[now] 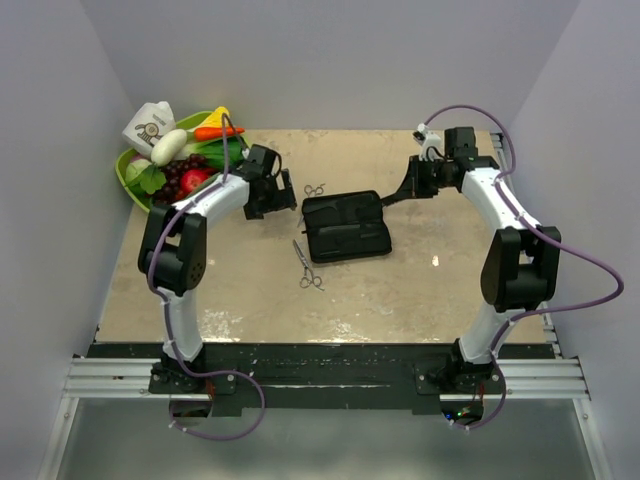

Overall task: Sort the hair-cutting tools
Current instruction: Place the comb in the hairdressing tool bag.

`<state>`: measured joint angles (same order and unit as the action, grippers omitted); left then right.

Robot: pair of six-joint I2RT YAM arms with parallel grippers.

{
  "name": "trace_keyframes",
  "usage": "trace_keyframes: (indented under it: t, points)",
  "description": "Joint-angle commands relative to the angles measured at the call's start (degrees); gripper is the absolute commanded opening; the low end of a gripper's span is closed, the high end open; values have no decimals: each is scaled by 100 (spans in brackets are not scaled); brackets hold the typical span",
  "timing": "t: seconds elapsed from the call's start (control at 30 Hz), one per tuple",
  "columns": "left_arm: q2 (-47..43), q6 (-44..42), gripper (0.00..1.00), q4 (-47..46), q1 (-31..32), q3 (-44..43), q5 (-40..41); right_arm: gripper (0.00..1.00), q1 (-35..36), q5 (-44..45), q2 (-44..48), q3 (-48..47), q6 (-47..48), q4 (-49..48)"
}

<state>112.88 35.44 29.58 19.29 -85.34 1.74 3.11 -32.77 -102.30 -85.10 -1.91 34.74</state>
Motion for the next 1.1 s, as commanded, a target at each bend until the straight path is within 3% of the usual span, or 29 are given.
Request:
trace_keyframes:
  t: [0.0,0.67,1.07]
  points:
    - [234,-222,98,136,92,-53,195,0,-100,-317,255,55,59,-275]
    - [1069,-310,98,223,593,-571,389,0,-294,-757,-53,248,-11,-538]
    - [1122,-336,98,478,620,-624,705,0,-294,-889,-123,239,-64,-556]
